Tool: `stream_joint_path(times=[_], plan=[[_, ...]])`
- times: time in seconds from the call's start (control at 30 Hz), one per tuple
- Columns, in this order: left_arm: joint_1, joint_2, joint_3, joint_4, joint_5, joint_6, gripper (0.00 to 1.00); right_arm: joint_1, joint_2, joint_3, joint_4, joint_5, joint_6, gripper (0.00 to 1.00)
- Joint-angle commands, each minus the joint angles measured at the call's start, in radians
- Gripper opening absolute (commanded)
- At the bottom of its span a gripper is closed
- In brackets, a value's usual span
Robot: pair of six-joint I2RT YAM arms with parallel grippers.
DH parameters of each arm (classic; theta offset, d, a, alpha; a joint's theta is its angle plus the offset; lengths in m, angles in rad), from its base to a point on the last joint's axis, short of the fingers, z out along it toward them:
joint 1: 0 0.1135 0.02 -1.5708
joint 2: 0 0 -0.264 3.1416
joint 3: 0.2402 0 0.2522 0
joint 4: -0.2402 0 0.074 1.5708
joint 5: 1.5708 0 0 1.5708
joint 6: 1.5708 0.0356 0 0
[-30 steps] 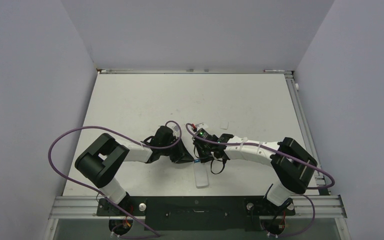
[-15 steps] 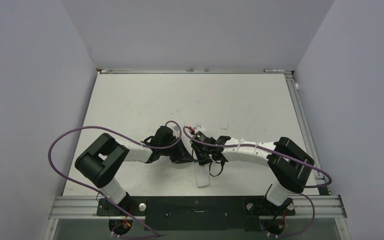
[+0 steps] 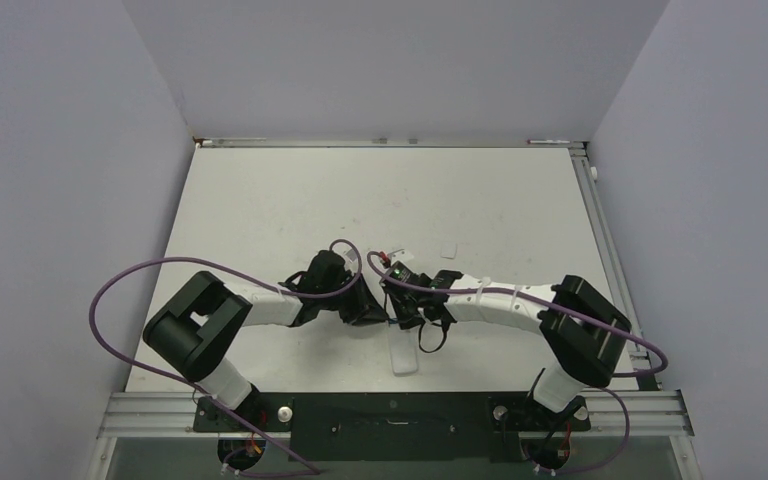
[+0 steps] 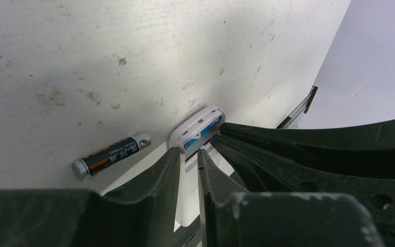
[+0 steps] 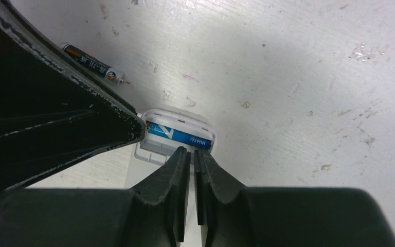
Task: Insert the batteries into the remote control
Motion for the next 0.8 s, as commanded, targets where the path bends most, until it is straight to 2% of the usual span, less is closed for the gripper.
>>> stream_joint_path(times=[0.0, 0.27, 0.5, 0.77], plan=[[-0.007, -0.046, 0.015, -0.002, -0.003, 0.011, 0.18, 0.000, -0.098, 0.056, -0.028, 0.061, 0.005, 0.12], [-0.009, -0.101, 0.021, -0.067, -0.009, 0.026, 0.34, -0.007, -0.170, 0.005, -0.081, 0.117, -0.027, 0.22], [-0.038, -0.166, -0.012, -0.144, -0.043, 0.025, 0.36, 0.002, -0.232, -0.157, -0.030, 0.056, 0.019, 0.09], [-0.068, -0.248, -0.076, -0.166, -0.101, -0.008, 0.35, 0.094, -0.272, -0.285, 0.049, 0.018, 0.114, 0.09]])
